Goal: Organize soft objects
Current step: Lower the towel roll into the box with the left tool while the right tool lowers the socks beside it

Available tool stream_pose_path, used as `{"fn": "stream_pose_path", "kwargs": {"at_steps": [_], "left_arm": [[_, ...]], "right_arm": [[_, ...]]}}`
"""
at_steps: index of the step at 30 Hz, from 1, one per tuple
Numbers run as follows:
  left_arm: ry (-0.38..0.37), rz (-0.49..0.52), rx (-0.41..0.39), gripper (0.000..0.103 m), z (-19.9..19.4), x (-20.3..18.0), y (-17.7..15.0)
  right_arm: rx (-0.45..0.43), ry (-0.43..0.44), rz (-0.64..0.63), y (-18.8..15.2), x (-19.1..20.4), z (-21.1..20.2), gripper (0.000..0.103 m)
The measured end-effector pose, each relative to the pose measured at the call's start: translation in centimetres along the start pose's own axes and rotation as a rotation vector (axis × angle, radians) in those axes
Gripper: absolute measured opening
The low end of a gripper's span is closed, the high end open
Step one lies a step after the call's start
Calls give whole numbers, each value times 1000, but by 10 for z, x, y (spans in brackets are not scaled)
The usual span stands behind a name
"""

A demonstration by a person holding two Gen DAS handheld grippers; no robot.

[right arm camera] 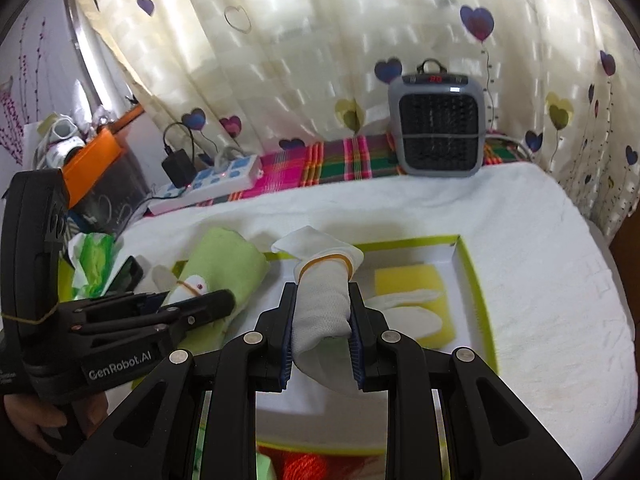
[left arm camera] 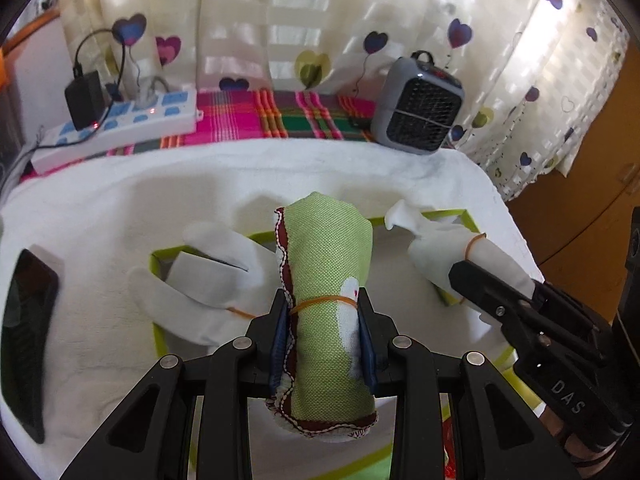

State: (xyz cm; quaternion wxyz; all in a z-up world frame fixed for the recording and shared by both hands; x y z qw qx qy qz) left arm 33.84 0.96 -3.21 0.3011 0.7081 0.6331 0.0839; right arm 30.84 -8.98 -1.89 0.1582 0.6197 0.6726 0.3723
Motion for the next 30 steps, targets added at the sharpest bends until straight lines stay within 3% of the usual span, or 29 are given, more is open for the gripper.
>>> {"fn": "stream_pose_path", "kwargs": {"at_steps": [24,30], "left_arm": [[10,6,4,35,22,-2,-1],[7,-6,-2,40,22,-2,-1]], "right_arm": [[66,-14,5,-15,-8,36,25],[72,-23,21,-17,-10,35,33]]}}
Point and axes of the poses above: each gripper's, at about its wrist camera, not at the fingertips, and z roughly the way its jaws point, x to its left, y to its top, the point moved 10 cm from there along z, roughly the way its jaws point, and after that the axes turned 1 degree about -y, right-handed, at the moved point
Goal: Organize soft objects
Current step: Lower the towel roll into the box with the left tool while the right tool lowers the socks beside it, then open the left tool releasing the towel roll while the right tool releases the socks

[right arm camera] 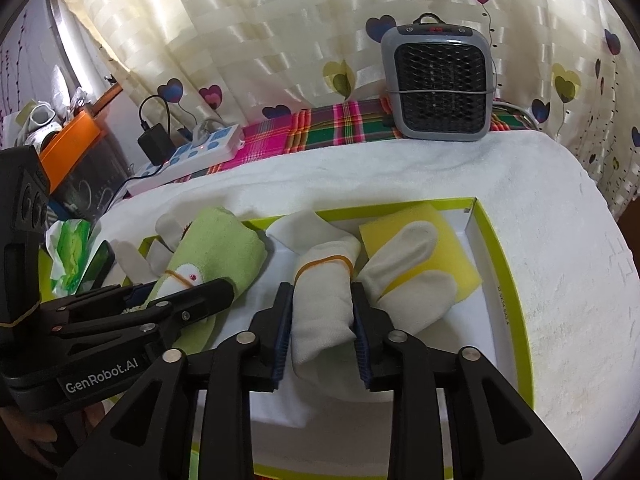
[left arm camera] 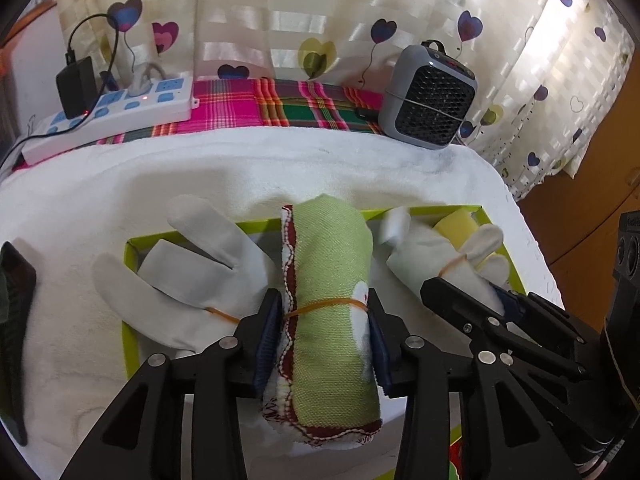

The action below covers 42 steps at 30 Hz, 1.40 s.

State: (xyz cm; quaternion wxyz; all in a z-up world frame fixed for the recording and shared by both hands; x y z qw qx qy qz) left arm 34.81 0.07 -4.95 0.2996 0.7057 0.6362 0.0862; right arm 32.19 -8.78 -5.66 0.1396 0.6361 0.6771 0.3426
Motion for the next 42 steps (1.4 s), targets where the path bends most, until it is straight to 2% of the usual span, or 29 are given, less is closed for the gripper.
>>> {"fn": "stream_pose_path", "kwargs": {"at_steps": [2,7,23,34,42], "left_arm": [[-1,-5,-2,41,-1,0,0],[2,-8,-11,44,-3,0,0],[7,-12,-34,50,-22,-3,-5],[54,17,-83,50,-53,-5,-17],[82,18,-109,50,-76,-5,-37]], "right_arm": [[-4,-9,8,0,-2,-1,41],[-11,-1,36,0,-7,-5,47],[-37,0,57,0,-10,-20,48],[-80,-5,46,-2,-7,-47,48],[-111,-19,33,-9,-7,-69,48]]}}
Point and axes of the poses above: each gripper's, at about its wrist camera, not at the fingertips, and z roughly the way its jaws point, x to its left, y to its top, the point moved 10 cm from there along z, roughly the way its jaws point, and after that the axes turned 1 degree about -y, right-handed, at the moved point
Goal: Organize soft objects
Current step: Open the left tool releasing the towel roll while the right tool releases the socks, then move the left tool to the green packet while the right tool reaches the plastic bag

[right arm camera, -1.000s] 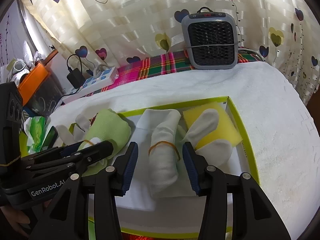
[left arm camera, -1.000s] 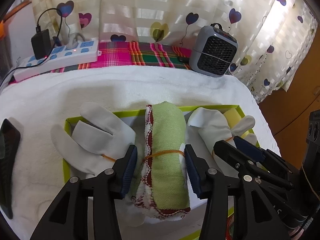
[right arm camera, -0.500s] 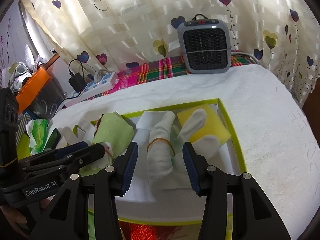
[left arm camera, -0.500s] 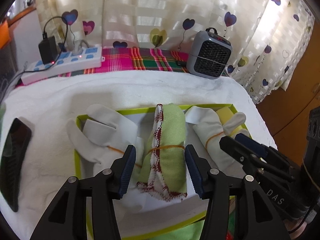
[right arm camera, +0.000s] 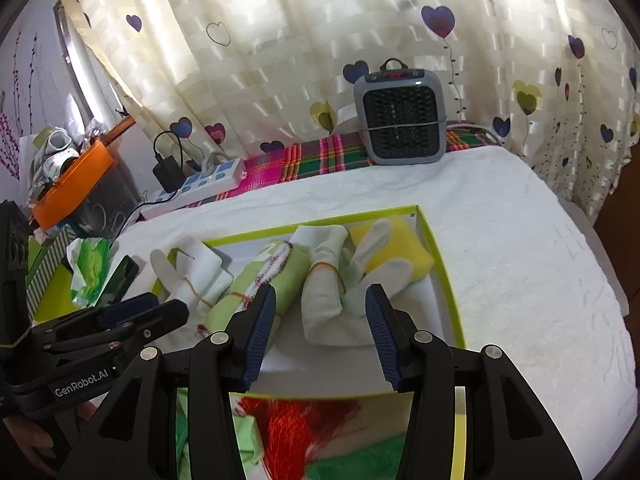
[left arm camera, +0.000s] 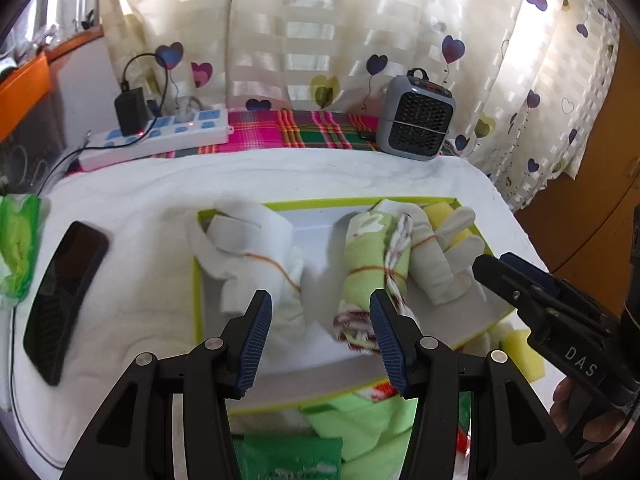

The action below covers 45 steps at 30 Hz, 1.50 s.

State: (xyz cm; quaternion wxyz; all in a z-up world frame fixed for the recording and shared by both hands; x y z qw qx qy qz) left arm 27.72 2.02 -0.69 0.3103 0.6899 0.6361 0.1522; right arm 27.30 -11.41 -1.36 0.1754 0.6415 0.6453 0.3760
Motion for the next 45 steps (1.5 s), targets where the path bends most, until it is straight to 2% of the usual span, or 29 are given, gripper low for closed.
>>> {"fn": "stream_pose_path", "kwargs": {"at_steps": [7,10,14,25,33,34,37,40,45], "left_arm": [[4,-10,-21,50,-20,1,-14],[35,-3,-34,50,-28,4,-21],[38,-6,-48,50,-38,5,-32],[75,8,-70,50,-56,9,-60],[59,-11,-77,50,-67,12,-77],[50,-6,-79,50,-69,11,-80],[40,-9,-70,50,-70,14,-90],[24,-17,-60,50,-69,17,-99],[-1,-40,-48,50,-66,23,-112]], "right_arm": [[-22,5,-2,-8,0,-20,48],[-29,9,6,-13,-2,-27,48],[-38,19,14,-20,-4,-37,48],[-77,-5,-24,-40,-7,-61,48],[-90,-6,-29,-55,-9,-74,48],[-94,-4,-25,-57,-10,-76,49],[-118,-5,-38,-62,-13,-86,62],[-124,2,-20,-73,-24,-98,63],[-106,-51,10,-91,-51,-107,63]]}}
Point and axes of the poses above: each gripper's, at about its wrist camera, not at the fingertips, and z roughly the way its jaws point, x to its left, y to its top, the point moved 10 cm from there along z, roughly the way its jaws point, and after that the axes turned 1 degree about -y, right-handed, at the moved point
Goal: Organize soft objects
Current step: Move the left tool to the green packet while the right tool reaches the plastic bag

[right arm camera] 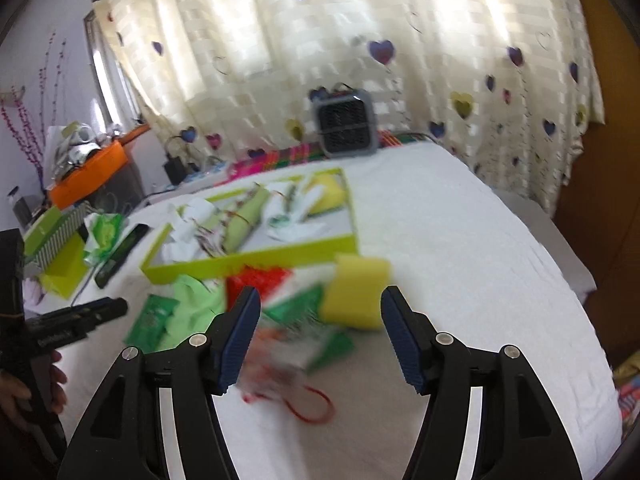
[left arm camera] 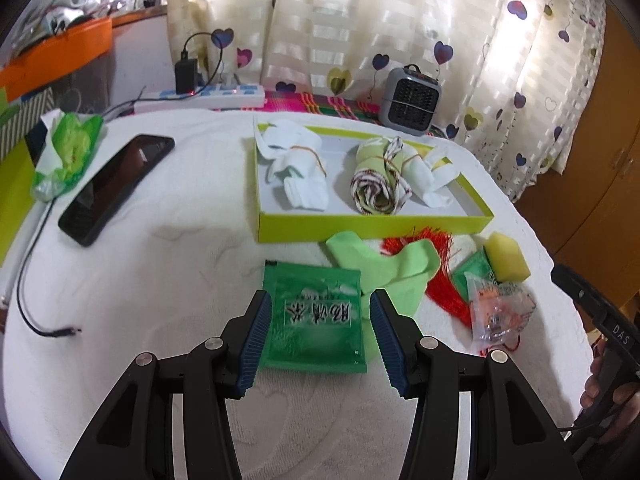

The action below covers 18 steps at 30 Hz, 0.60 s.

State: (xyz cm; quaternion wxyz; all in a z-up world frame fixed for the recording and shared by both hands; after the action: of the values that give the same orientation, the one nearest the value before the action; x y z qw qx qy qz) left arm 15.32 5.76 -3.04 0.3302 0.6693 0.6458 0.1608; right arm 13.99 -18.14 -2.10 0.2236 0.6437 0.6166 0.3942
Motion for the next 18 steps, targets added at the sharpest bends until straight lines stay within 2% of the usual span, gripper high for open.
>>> {"fn": "stream_pose_path", "kwargs": {"at_steps": [3,8,18], "left_arm": [[14,-14,19,50,5,7,-8],[26,-26,44,50,11,15,-18],[15,-61,81,51,21,24,-30]], "right_arm": [[34,25,29,-12,-7,2,63],[90,133,11,-32,13,9,63],[136,177,-33,-44,35,22,63]]}}
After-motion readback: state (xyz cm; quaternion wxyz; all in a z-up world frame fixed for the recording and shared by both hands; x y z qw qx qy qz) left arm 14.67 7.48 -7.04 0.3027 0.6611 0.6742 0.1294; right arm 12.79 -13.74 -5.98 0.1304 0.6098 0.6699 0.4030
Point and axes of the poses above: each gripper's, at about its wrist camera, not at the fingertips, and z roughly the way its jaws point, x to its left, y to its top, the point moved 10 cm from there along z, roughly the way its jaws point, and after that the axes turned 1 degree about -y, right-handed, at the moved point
